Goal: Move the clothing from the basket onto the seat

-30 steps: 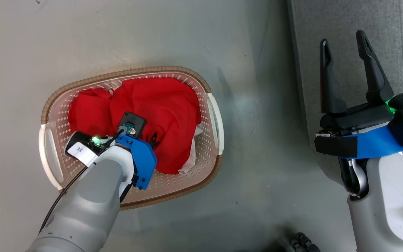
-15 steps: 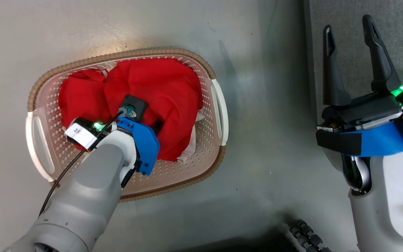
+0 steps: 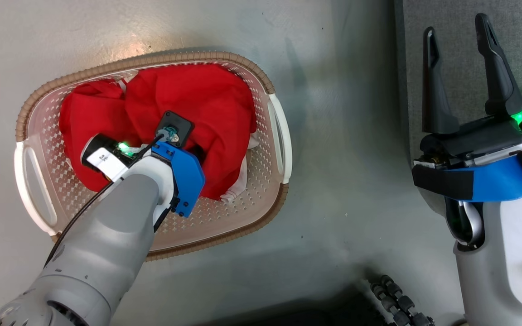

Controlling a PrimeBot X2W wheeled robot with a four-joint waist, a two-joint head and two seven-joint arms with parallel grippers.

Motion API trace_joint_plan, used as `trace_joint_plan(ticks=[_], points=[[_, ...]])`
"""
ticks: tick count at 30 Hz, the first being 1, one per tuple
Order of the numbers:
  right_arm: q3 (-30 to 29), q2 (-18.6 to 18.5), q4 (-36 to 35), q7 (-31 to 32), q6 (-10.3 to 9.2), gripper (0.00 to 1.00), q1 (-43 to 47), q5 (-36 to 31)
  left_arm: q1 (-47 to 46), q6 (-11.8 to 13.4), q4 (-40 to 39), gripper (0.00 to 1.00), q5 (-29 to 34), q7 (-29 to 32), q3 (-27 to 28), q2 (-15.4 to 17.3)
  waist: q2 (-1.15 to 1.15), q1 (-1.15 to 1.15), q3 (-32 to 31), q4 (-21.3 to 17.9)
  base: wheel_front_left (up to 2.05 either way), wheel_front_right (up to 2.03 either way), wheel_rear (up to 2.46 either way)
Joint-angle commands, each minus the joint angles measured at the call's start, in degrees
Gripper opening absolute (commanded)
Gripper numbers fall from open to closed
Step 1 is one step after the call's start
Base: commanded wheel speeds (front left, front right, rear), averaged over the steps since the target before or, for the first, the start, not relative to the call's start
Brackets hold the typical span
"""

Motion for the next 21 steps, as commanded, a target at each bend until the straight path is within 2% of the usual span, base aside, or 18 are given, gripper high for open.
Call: trace_joint_plan(ticks=[1,12,21], points=[[-0.2,-0.2,-0.2,-0.2,0.03,1.00,-0.6,0.4,-0.8,0.0,0.2,0.00,-0.5,-0.4,-0.5,0.1,0.00,-0.01,-0.1,0.1,0.00,0.00,0.00],[-0.5,-0.2,0.5,-0.2,0.03,1.00,-1.1,0.6,0.5,0.0,-0.2,0.00,-3.6,-2.4,-3.9,-0.4,0.00,-0.01,-2.9,1.1,0.00,0.00,0.00],[-0.8,-0.2,2.4,-0.2,0.03,1.00,1.0,0.2,2.7,0.0,-1.7,0.00,-6.2,-8.4,-6.5,-1.5,0.00,-0.01,-10.0,3.5,0.00,0.00,0.00]])
